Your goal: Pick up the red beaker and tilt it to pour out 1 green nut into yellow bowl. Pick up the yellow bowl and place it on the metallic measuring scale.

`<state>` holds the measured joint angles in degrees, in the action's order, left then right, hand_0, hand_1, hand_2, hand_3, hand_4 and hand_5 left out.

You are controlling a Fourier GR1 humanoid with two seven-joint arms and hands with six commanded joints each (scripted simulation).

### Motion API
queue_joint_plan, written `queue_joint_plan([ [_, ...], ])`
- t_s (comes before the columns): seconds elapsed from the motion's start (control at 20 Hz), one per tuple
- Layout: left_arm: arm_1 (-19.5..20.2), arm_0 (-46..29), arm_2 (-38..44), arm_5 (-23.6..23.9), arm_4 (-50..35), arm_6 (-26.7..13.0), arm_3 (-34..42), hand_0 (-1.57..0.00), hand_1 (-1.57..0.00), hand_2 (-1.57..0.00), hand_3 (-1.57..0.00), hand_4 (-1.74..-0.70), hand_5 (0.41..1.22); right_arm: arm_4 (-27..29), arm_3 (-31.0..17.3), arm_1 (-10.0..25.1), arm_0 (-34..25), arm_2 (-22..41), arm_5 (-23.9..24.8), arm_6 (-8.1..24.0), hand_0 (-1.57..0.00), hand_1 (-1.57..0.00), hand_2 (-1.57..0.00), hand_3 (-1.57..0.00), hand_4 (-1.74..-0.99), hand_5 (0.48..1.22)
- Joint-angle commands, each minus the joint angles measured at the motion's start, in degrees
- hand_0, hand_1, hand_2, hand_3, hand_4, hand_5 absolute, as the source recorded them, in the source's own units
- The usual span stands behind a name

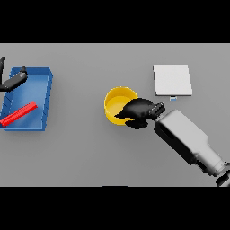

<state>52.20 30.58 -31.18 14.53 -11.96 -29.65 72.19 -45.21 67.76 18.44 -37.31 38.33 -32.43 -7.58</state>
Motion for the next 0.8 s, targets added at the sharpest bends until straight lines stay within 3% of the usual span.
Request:
queue_joint_plan([
  [0.0, -0.3, 0.1, 0.1, -0.3, -0.2, 0.6, -0.6, 0.00, 0.00, 0.00, 0.00, -0.80, 0.726, 0.2, 0.4, 0.2, 0.3, 0.0, -0.2, 0.5, -1.35, -1.33, -1.28, -1.09, -1.667, 1.167],
  [0.25, 0.0, -0.1, 0.4, -0.3, -0.4, 1.3, -0.4, 0.00, 0.00, 0.00, 0.00, -0.81, 0.725, 1.1, 2.1, 1.5, 0.5, -0.1, -0.6, 1.5, -1.50, -1.49, -1.45, -1.18, -1.717, 1.203],
  [0.4, 0.1, -0.4, -0.2, -0.3, -0.1, 0.9, 0.6, 0.00, 0.00, 0.00, 0.00, -0.80, 0.724, 3.0, 5.8, 3.0, 0.2, -1.5, -2.2, 1.8, -1.53, -1.53, -1.49, -1.19, -1.729, 1.212],
  [0.55, 0.1, -0.2, -0.3, 0.2, 0.1, 0.1, 1.3, 0.00, 0.00, 0.00, 0.00, -0.80, 0.721, 4.5, 10.2, 5.3, -0.5, -3.1, -4.6, 2.9, -1.55, -1.55, -1.51, -1.38, -1.731, 1.216],
  [0.75, 0.3, -0.1, -0.2, 0.1, 0.1, 0.0, 1.4, 0.00, 0.00, 0.00, 0.00, -0.80, 0.722, 5.7, 13.8, 7.9, -2.4, -6.0, -7.2, 6.9, -1.56, -1.56, -1.54, -1.31, -1.724, 1.219],
])
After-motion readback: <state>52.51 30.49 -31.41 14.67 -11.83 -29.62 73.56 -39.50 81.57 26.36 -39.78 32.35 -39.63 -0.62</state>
